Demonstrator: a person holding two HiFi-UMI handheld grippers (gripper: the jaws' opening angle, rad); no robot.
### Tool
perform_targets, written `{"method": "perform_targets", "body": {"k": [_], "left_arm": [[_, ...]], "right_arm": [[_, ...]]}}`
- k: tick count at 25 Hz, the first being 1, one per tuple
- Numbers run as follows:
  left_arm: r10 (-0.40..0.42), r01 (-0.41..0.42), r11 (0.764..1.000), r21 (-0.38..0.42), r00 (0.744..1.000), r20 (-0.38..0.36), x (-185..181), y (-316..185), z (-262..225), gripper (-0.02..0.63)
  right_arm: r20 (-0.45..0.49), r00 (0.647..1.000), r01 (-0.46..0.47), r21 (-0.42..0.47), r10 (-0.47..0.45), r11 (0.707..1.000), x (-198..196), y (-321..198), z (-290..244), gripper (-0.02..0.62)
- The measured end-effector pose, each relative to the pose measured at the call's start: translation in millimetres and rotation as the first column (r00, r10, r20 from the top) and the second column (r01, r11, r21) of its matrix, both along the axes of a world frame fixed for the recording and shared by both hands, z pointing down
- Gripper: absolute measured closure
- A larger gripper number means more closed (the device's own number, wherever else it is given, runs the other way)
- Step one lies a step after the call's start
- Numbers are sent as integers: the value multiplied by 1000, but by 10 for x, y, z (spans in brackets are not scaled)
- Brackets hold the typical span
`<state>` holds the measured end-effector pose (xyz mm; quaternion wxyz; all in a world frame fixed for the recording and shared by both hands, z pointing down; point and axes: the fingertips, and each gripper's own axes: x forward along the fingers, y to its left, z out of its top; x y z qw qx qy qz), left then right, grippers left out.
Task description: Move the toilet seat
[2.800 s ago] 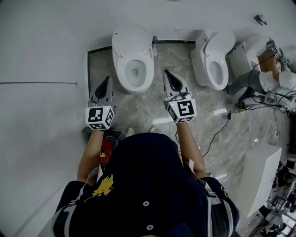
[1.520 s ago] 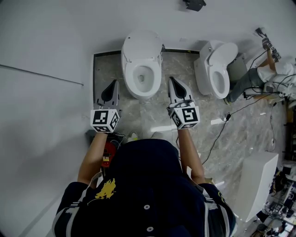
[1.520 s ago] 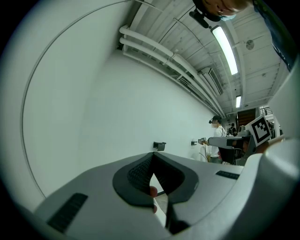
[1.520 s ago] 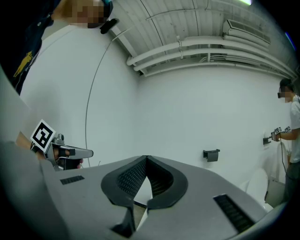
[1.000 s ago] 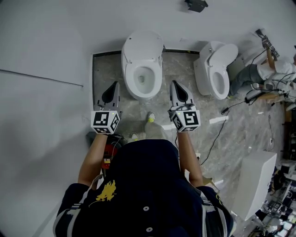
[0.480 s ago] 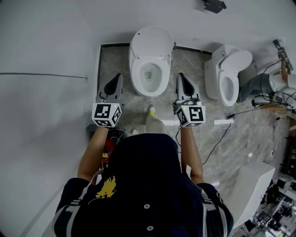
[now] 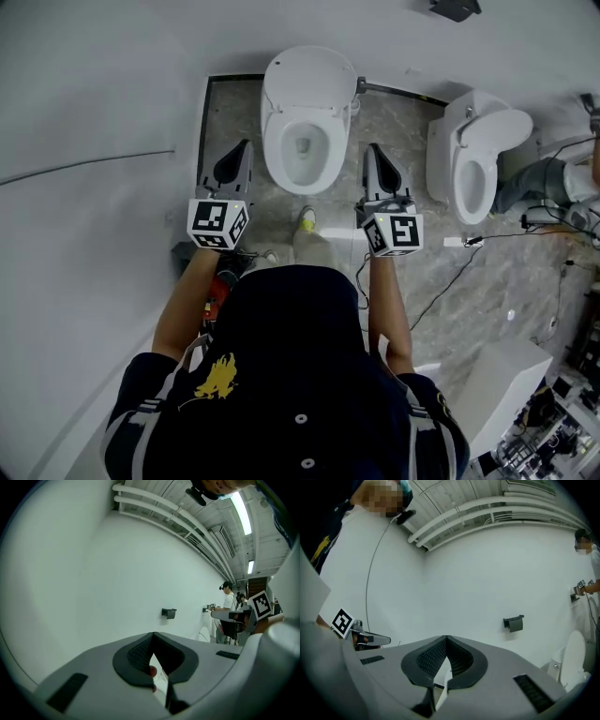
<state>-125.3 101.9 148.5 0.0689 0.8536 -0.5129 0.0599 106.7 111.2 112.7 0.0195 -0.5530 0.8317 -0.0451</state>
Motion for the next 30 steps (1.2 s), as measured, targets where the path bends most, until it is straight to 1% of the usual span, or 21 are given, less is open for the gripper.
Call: {"method": "perform_targets", "body": {"k": [4,8,13,16,18,20,26,30], "left_arm": [[-16,17,999,-36,999,32,166,-151,137,589],[-35,40,997,-60,997,71,247,-270,236,589],[-35,40,997,-68,996,79,172,-393,488,589],[-50,59,991,-120,996,74,139,-391,795,589],[-55,64,989,-135,996,71,114,-557,924,589],[-44,53,988,-147,997,66,96,-659,1065,589],[8,8,976,-217,998,70,168,-760,1575,589],[18,-7,972,-237,999,45,239,-677,1888,589]], "right_arm": [[17,1000,2,-35,-1,999,285,-162,143,571],[34,999,39,-50,-37,998,387,-342,269,571],[18,999,48,-72,-47,996,264,-526,586,571],[13,998,58,-128,-56,990,216,-543,850,571],[24,999,30,-142,-27,989,223,-682,967,571],[28,1000,9,-151,-5,989,194,-747,1099,571],[21,1000,-1,-217,5,976,129,-773,1556,571],[48,999,36,-265,-24,964,136,-685,1981,571]]}}
